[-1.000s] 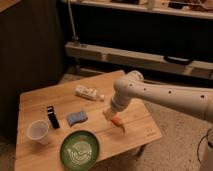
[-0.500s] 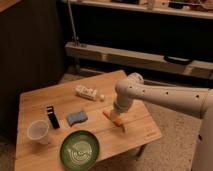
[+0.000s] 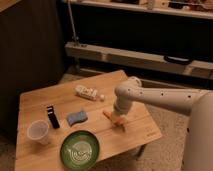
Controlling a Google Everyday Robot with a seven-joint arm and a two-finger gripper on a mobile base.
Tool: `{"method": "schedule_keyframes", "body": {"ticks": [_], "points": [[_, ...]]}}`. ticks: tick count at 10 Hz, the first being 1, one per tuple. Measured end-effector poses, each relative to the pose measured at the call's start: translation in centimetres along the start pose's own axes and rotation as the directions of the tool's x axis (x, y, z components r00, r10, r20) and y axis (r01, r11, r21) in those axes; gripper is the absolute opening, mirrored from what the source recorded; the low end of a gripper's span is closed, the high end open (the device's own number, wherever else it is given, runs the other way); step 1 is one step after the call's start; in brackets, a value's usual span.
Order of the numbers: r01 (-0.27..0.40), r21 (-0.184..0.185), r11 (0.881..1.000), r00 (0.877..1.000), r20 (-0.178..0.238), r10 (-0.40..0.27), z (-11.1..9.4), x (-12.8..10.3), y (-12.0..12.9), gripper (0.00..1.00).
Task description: Drag the pepper across the table
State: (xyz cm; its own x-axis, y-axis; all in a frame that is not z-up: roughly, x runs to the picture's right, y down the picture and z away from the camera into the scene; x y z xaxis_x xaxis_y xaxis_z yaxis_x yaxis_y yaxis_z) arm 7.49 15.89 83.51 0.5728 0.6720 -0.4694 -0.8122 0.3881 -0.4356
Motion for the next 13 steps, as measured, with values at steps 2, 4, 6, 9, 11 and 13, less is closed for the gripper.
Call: {"method": "schedule_keyframes", "body": {"ticks": [2,4,6,9,11,13], "points": [[0.010,0.000,1.000,1.000,-0.015,-0.010,0.3,-0.4,0.2,0.65],[0.015,-0.006,1.000,1.000,-0.028,-0.015,0.7,-0.3,0.3,0.65],[0.010,-0.018,1.000,0.999,-0.032,-0.011,1.0,-0.2,0.3,0.65],[0.006,-0.034,0.999,0.999,-0.043,-0.008,1.1,0.0,0.3,0.65],[0.010,-0.042,0.999,0.998,-0.059,-0.013,1.2,0.0,0.4,0.55],[0.013,-0.051,0.999,0.997,-0.078,-0.017,1.8,0.2,0.6,0.55]]}}
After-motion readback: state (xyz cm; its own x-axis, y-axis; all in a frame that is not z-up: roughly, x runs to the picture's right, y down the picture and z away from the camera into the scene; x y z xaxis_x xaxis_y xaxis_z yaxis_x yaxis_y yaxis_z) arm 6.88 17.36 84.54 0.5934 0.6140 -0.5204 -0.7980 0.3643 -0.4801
